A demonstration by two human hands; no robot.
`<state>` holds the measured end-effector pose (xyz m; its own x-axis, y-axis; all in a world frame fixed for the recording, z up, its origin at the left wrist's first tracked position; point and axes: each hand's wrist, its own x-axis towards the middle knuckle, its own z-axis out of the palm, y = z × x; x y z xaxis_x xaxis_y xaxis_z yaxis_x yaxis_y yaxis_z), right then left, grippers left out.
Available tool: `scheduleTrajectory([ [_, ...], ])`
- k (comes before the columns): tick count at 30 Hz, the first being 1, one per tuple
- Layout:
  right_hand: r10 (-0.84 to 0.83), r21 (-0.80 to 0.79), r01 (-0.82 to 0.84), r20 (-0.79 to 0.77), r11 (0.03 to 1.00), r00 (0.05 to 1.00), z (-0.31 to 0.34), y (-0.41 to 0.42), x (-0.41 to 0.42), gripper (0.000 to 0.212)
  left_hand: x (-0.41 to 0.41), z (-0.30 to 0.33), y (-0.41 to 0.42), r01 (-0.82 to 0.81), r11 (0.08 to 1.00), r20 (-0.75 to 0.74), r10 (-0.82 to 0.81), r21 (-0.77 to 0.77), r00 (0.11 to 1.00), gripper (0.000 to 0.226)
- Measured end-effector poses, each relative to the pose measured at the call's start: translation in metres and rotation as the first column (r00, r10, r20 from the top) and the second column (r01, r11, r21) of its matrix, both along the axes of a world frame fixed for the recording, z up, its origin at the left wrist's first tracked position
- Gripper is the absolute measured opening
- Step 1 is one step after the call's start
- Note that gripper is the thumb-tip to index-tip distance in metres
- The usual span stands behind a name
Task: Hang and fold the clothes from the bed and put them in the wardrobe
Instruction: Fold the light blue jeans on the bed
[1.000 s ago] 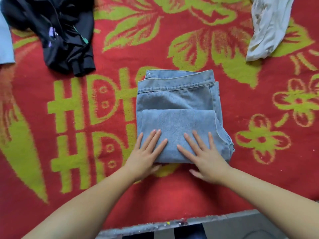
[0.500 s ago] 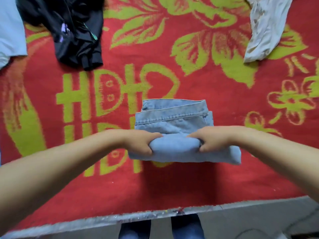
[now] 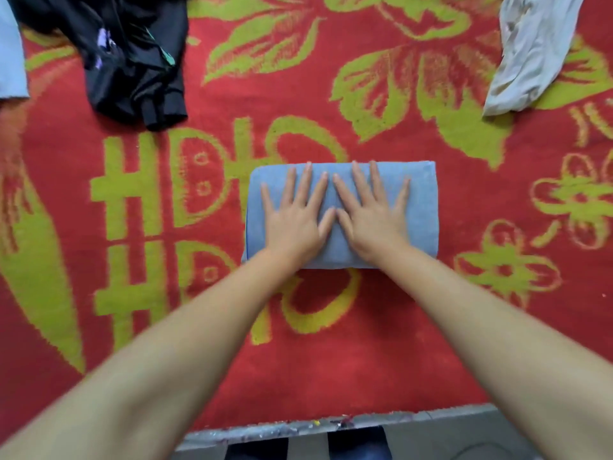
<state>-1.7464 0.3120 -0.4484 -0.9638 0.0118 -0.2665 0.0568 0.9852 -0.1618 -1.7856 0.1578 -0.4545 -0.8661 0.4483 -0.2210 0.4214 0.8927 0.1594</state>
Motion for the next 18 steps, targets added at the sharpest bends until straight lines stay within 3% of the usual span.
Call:
scheduleTrajectory([
  [6, -0.029, 0.036, 0.026, 0.08, 0.999, 0.996, -0.049, 0.02, 0.005, 0.063, 0.004, -0.045, -0.002, -0.032, 0.999, 0.001, 0.032, -0.001, 0.999, 0.065],
  [11, -0.007, 0.018, 0.004, 0.201, 1.0, 0.98, -0.037, 0.02, -0.005, 0.066, -0.002, -0.036, 0.001, -0.027, 0.998, 0.105, 0.032, -0.054, 0.994, 0.068],
  [15, 0.134, 0.0, -0.136, 0.191, 0.991, 0.972, -0.016, 0.017, 0.023, 0.086, 0.019, -0.022, -0.019, 0.117, 0.992, 0.115, -0.112, -0.042, 0.987, 0.095],
  [18, 0.229, 0.062, -0.246, 0.208, 0.967, 0.951, -0.023, 0.01, 0.052, 0.112, 0.038, -0.027, -0.038, 0.242, 0.961, 0.161, -0.219, -0.138, 0.962, 0.124],
])
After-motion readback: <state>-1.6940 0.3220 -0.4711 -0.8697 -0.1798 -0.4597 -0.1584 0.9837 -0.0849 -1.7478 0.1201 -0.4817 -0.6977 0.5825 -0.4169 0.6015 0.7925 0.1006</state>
